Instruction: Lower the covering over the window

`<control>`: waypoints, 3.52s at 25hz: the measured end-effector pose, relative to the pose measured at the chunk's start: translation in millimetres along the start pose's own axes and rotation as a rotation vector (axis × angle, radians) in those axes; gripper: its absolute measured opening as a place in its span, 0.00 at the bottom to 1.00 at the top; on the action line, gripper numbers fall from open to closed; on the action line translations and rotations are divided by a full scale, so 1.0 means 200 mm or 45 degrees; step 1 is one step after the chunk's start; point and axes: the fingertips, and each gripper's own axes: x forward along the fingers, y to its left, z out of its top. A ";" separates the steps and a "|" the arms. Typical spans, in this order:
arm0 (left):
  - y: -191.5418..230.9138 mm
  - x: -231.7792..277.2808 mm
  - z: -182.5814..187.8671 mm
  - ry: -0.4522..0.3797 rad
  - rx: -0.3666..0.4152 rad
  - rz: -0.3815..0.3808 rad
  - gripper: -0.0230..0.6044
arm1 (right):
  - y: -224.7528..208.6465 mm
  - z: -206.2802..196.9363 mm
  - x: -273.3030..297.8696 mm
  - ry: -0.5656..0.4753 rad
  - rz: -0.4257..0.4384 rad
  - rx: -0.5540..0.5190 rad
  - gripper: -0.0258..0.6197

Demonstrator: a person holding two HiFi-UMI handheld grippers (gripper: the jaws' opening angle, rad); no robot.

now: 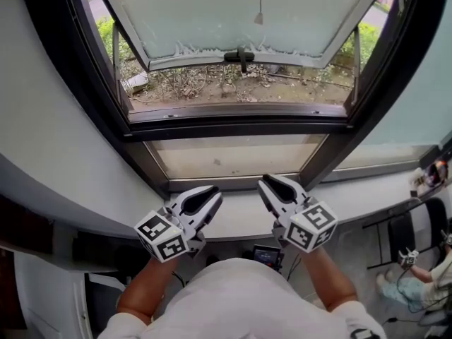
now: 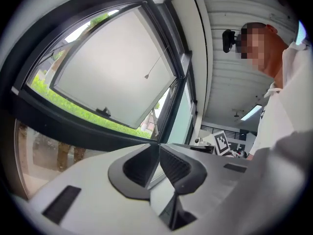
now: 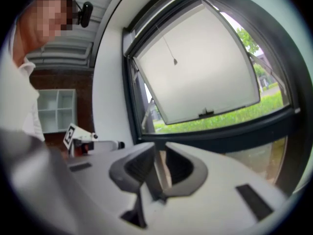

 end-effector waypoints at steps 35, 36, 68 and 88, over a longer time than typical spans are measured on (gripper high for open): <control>0.10 0.49 1.13 -0.113 0.756 0.077 0.12 | -0.15 1.37 0.43 -0.313 -0.155 -0.765 0.18; 0.09 0.50 1.15 -0.115 0.764 0.081 0.12 | -0.15 1.40 0.44 -0.318 -0.160 -0.770 0.19; 0.06 0.55 1.32 -0.048 0.942 0.107 0.13 | -0.23 1.74 0.67 -0.262 -0.326 -0.863 0.12; 0.08 0.50 1.39 -0.034 1.024 0.144 0.13 | -0.12 1.66 0.69 -0.061 -0.446 -1.501 0.10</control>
